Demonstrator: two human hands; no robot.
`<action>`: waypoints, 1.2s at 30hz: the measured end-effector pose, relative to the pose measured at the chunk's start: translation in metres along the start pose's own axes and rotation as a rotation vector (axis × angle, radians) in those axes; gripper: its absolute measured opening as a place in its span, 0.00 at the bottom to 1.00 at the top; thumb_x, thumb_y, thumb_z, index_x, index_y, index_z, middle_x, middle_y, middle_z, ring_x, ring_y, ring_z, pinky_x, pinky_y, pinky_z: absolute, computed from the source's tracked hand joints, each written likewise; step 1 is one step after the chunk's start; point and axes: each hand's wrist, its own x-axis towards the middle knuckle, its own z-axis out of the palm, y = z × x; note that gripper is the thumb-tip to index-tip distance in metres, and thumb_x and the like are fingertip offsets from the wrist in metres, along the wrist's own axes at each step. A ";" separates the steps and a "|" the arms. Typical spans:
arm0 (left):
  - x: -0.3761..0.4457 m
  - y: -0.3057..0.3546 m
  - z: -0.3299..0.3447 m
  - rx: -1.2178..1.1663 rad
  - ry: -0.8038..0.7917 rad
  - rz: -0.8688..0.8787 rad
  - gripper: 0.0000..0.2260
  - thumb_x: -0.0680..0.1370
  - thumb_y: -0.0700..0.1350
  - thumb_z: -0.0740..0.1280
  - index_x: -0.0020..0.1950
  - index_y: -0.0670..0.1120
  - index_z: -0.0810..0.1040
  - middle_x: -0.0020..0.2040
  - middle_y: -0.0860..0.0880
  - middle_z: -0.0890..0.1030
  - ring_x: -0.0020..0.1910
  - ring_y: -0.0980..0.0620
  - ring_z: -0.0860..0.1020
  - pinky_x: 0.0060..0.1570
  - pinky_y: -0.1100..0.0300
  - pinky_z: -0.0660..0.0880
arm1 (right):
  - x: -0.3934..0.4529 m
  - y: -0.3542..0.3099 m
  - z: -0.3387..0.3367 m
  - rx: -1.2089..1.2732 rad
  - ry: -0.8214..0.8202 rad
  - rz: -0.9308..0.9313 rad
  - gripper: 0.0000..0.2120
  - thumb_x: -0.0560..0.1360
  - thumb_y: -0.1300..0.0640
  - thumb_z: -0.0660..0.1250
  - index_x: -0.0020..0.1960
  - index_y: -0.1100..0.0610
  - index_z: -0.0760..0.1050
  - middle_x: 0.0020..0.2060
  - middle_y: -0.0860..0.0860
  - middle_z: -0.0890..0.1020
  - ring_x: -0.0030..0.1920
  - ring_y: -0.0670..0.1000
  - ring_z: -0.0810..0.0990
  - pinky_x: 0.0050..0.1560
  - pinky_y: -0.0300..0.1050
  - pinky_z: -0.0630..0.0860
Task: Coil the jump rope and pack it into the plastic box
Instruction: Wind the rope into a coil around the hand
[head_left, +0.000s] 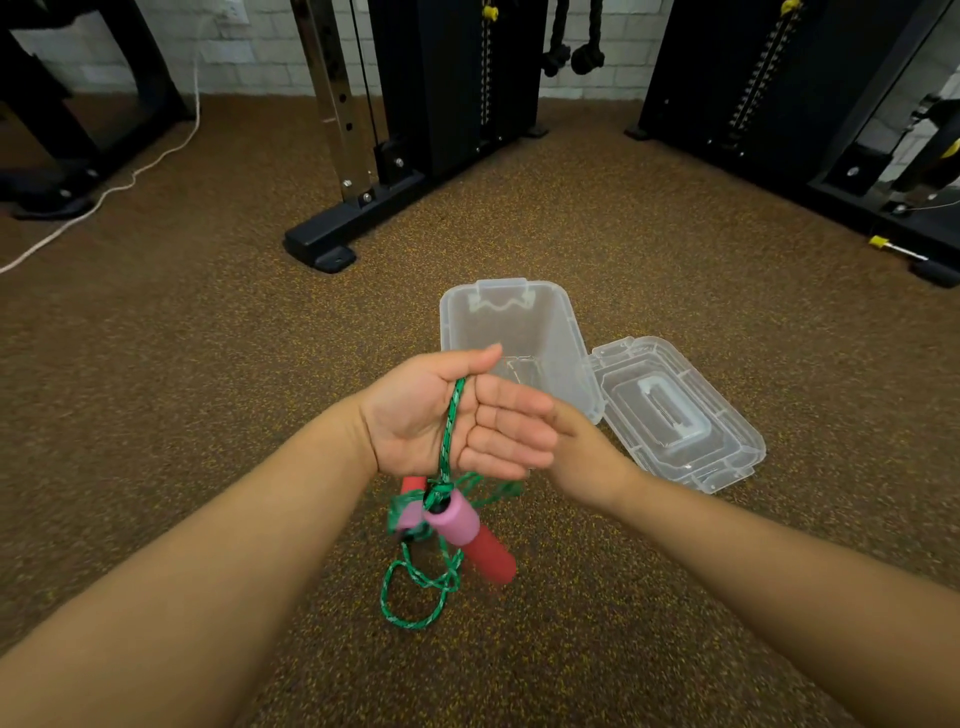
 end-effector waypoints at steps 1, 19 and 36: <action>-0.002 0.002 0.001 -0.045 0.010 0.026 0.23 0.78 0.54 0.59 0.55 0.37 0.82 0.50 0.37 0.84 0.52 0.42 0.83 0.54 0.50 0.79 | -0.001 0.001 -0.003 -0.052 0.068 0.011 0.15 0.82 0.55 0.55 0.55 0.68 0.71 0.46 0.73 0.75 0.47 0.73 0.75 0.47 0.66 0.75; 0.007 0.007 0.003 -0.039 0.530 0.397 0.28 0.82 0.57 0.49 0.47 0.40 0.84 0.44 0.41 0.86 0.45 0.46 0.85 0.44 0.56 0.82 | -0.032 -0.015 0.008 -0.771 -0.120 -0.221 0.12 0.80 0.47 0.54 0.44 0.50 0.71 0.30 0.39 0.72 0.33 0.41 0.72 0.34 0.42 0.65; 0.010 -0.004 -0.002 0.872 0.608 0.020 0.33 0.80 0.61 0.46 0.40 0.41 0.82 0.33 0.40 0.82 0.30 0.45 0.80 0.32 0.60 0.76 | -0.013 -0.060 -0.029 -0.834 0.056 -0.343 0.15 0.72 0.42 0.59 0.40 0.49 0.79 0.24 0.45 0.74 0.26 0.42 0.70 0.30 0.41 0.66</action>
